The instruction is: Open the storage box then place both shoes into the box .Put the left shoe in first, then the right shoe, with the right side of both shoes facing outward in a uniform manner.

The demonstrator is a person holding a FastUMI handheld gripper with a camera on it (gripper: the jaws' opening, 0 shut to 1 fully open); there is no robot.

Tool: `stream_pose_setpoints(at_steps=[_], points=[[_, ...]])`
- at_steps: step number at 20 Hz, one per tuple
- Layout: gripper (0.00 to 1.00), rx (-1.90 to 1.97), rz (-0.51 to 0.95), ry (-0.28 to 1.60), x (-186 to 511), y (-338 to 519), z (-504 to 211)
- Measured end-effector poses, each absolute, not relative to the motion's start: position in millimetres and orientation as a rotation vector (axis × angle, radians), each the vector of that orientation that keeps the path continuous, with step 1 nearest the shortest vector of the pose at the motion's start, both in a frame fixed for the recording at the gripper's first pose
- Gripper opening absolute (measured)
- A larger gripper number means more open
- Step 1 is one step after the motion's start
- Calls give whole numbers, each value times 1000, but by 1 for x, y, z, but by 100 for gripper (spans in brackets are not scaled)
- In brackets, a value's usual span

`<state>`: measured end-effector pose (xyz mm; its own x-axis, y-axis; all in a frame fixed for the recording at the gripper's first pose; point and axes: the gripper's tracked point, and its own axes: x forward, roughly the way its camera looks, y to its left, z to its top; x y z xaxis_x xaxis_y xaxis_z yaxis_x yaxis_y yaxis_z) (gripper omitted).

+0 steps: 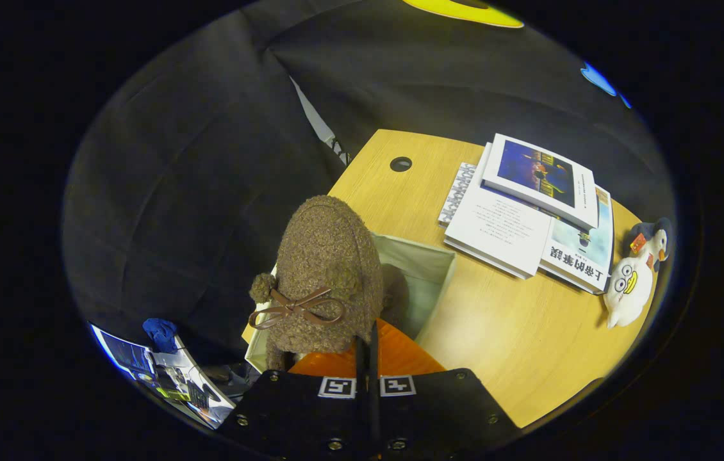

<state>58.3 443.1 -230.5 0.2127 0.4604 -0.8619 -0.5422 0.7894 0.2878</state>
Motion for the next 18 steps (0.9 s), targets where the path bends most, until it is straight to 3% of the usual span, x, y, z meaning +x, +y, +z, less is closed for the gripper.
stream_pose_setpoints(at_steps=[7,8,12,18], points=[[0,-144,709,1186,47,464,-256],[7,-142,722,1183,46,468,-264],[99,-147,732,1099,54,450,-255],[99,-19,661,961,71,390,-205]])
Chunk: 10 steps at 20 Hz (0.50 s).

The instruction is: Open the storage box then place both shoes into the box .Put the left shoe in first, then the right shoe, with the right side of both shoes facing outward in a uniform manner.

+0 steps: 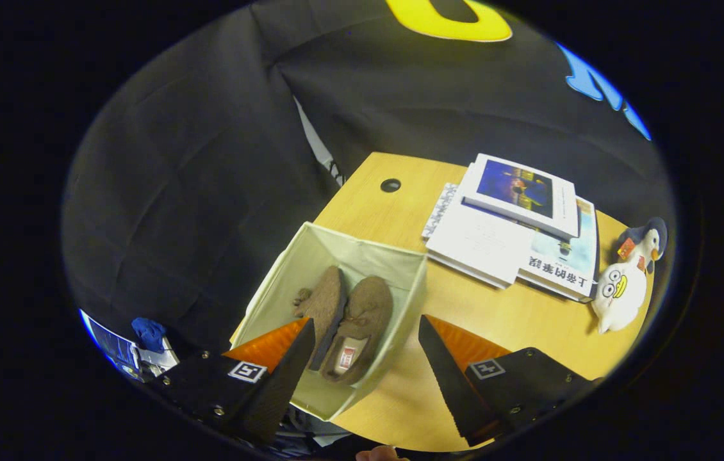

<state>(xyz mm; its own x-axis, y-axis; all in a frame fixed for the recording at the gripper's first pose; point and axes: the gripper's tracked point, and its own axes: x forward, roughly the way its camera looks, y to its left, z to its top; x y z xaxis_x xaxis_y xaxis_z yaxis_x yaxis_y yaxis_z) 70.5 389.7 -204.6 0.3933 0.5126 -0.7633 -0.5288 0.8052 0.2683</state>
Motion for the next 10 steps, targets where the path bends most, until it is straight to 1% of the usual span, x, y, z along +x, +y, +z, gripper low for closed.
stream_pose_setpoints(at_steps=[4,10], points=[[99,40,546,792,90,322,-164],[99,99,347,561,96,218,-103]])
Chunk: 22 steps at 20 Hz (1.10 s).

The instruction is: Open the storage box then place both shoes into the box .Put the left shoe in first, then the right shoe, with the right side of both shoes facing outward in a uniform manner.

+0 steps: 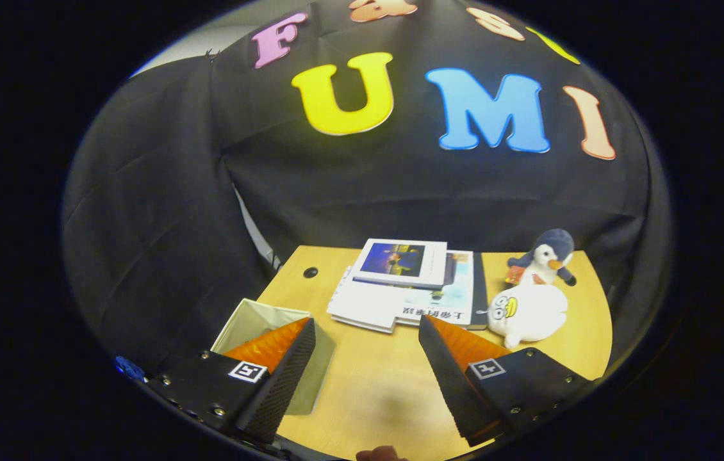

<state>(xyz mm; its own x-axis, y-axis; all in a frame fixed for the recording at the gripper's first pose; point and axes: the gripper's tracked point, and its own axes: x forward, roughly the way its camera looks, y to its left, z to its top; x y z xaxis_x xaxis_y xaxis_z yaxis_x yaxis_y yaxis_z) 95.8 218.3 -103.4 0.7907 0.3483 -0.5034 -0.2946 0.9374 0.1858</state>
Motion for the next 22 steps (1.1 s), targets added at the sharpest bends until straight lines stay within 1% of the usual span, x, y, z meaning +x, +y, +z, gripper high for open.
stream_pose_setpoints(at_steps=[3,8,14,17,22], points=[[99,134,270,452,93,175,-74],[99,175,188,248,81,111,-20],[99,174,97,105,66,42,14],[99,164,73,61,63,16,20],[99,155,61,65,67,-11,9]])
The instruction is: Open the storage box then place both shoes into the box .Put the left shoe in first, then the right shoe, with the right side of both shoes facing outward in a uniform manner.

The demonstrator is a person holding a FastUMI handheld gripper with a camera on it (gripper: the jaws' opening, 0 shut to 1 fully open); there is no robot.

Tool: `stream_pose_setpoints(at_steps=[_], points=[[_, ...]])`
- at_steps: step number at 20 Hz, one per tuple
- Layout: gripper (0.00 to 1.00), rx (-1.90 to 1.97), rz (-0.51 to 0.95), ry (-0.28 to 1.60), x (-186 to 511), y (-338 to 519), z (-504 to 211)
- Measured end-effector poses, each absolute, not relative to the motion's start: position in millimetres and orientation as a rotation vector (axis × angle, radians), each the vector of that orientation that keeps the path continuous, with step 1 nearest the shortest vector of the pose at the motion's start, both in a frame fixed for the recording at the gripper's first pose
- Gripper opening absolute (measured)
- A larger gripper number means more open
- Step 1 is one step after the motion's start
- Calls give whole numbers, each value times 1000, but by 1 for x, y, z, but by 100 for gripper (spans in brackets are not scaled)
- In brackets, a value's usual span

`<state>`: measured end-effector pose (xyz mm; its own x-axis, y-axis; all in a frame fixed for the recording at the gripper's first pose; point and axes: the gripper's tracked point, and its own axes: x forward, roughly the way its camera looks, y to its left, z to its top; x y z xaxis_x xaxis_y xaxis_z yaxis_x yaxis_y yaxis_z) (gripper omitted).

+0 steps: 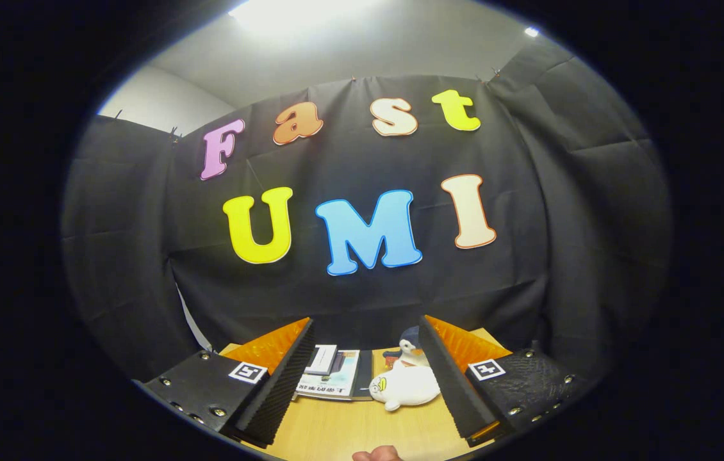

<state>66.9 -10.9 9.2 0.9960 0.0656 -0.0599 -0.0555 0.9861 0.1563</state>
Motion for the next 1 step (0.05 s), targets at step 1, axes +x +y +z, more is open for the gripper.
stream_pose_setpoints(at_steps=[1], points=[[99,155,60,66,69,-15,7]])
